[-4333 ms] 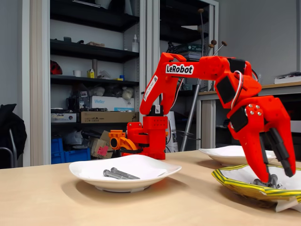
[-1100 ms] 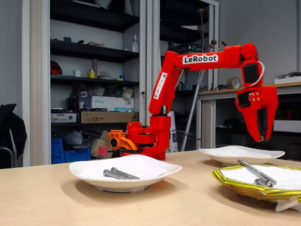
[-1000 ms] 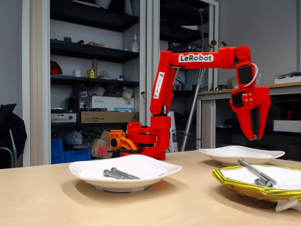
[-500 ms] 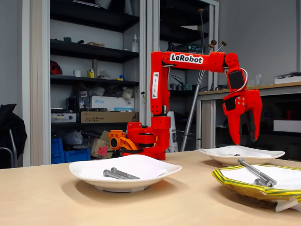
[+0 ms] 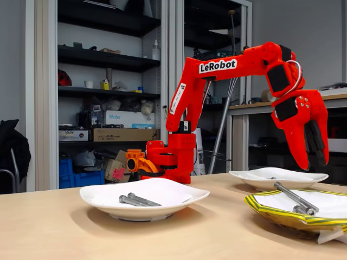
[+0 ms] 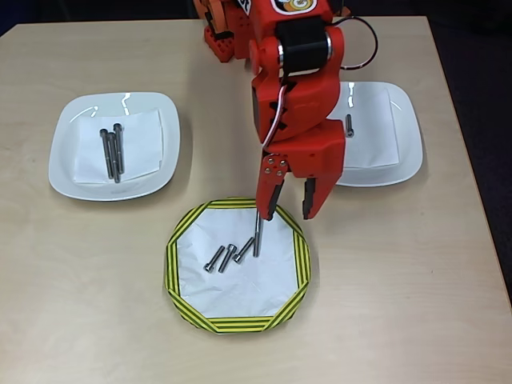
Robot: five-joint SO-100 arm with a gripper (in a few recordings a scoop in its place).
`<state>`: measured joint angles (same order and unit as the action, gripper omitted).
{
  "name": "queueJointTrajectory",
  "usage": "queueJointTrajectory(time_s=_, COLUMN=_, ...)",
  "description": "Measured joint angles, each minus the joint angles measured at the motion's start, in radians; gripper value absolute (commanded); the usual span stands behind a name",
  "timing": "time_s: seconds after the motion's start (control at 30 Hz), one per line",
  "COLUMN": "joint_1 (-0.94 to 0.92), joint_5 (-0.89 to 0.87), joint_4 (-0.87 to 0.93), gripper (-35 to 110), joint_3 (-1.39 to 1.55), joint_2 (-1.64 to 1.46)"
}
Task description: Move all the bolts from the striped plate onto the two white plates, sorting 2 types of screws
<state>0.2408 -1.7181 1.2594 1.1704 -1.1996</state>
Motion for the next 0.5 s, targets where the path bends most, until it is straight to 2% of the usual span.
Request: queueJointTrajectory(time_s=0.5, joint_1=-0.098, joint_5=0.074, joint_4=-0.006, gripper=15, joint_3=0.002, joint_2=0.115)
